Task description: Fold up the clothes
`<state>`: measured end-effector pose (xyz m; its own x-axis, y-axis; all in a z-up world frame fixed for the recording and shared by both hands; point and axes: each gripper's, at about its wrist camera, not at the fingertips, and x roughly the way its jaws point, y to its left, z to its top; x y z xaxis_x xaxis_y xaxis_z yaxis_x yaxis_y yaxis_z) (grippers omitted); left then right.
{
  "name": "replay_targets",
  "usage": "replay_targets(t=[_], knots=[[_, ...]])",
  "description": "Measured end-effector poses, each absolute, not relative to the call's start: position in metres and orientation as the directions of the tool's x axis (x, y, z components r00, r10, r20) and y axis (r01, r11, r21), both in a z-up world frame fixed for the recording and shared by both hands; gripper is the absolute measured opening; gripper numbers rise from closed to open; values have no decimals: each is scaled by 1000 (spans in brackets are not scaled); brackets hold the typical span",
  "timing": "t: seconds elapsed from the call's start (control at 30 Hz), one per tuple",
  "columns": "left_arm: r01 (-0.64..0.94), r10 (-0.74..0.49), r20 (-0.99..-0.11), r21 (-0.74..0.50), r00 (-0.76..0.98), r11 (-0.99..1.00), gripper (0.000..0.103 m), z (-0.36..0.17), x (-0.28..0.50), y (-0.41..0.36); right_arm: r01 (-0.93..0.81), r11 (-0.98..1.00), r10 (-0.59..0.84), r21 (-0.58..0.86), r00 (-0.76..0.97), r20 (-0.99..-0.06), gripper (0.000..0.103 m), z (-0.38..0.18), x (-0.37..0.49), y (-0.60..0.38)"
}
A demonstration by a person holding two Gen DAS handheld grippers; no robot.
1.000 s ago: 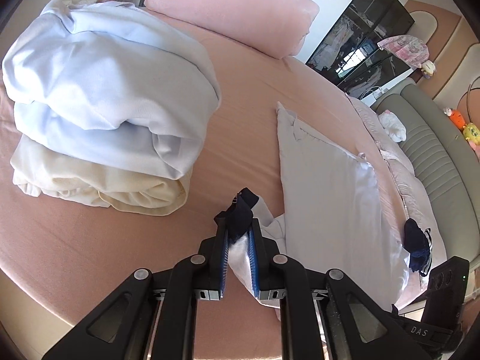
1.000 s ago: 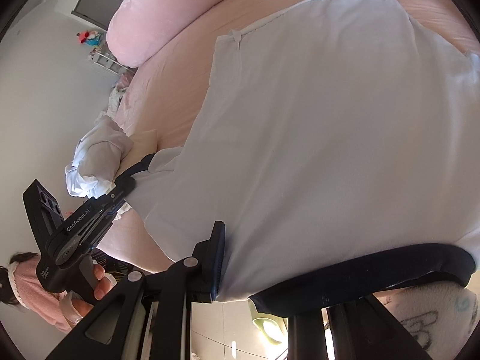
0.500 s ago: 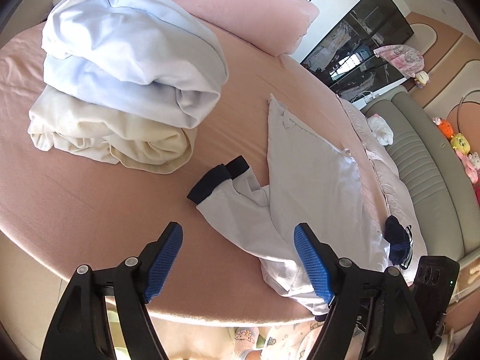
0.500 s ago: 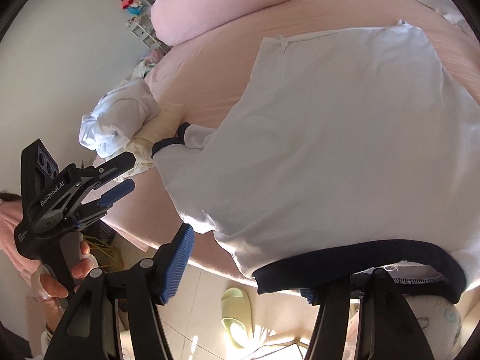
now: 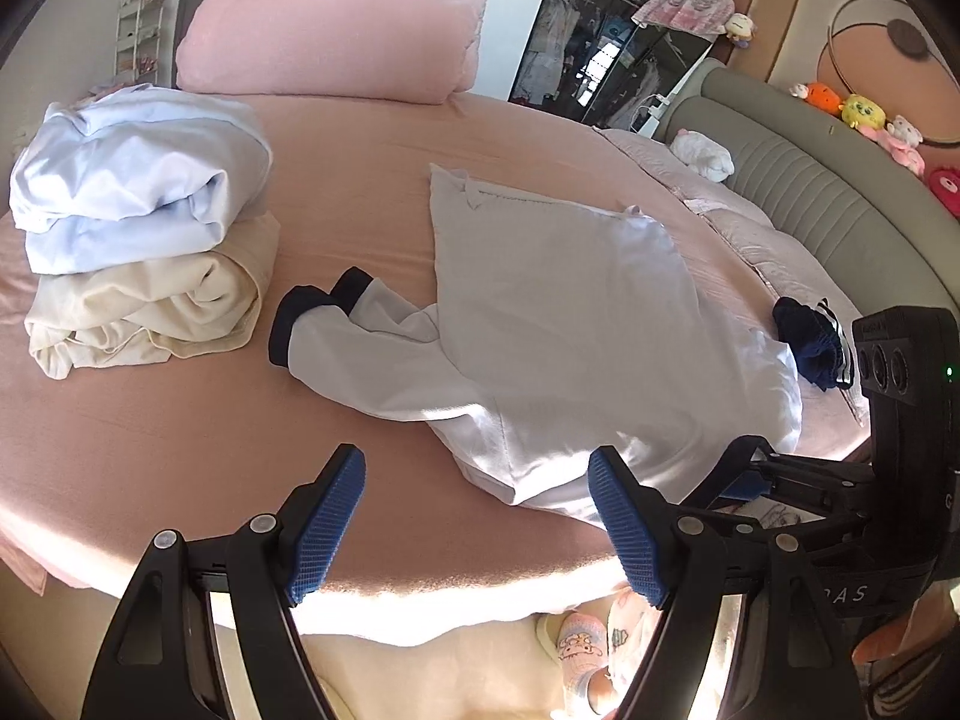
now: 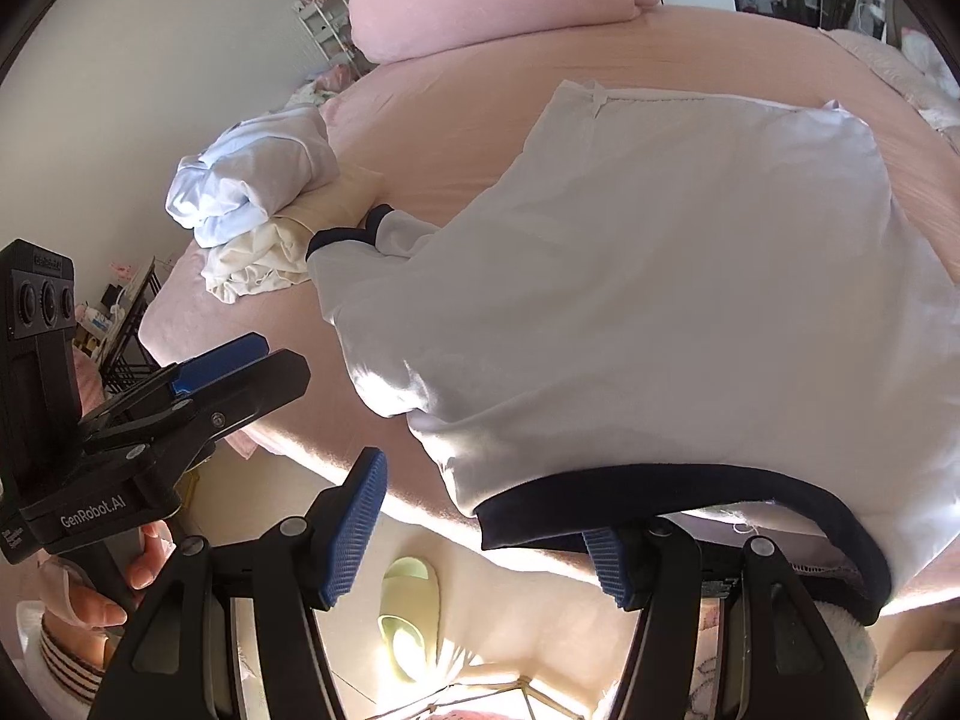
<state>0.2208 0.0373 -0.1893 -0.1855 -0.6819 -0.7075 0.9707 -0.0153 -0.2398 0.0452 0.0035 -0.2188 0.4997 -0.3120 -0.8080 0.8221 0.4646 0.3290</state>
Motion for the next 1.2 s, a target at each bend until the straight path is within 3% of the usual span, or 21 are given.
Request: replay_targets(t=[0.23, 0.3, 0.57, 0.77, 0.8, 0.83, 0.87, 1.03, 1.2], knots=[[981, -680, -712, -182, -175, -62, 71, -212, 205, 39, 839, 469, -333, 276, 457, -825, 61, -229, 42, 5], [980, -671, -718, -187, -183, -68, 53, -217, 204, 37, 839, 459, -327, 294, 467, -822, 61, -231, 39, 4], [978, -653, -729, -179, -206, -109, 42, -230, 186, 23, 846, 415, -330, 335, 483, -811, 61, -239, 33, 2], [975, -648, -733, -208, -207, -77, 14, -237, 188, 11, 848, 418, -343, 327, 481, -807, 61, -242, 36, 4], [974, -650, -730, -211, -211, -80, 8, -236, 188, 11, 848, 422, -347, 320, 478, -807, 53, -242, 37, 5], [980, -654, -732, -181, -189, -81, 8, -234, 186, 11, 844, 428, -343, 323, 482, -806, 37, -242, 38, 5], [985, -658, -734, -151, -167, -81, 7, -232, 184, 12, 840, 434, -338, 326, 487, -805, 0, -242, 39, 5], [996, -665, -741, -81, -92, -47, 6, -221, 192, 12, 814, 505, -338, 287, 492, -802, 2, -233, 50, 12], [996, -683, -731, -59, 1, 64, 5, -203, 223, 18, 764, 516, -316, 387, 590, -743, 2, -215, 45, 13]])
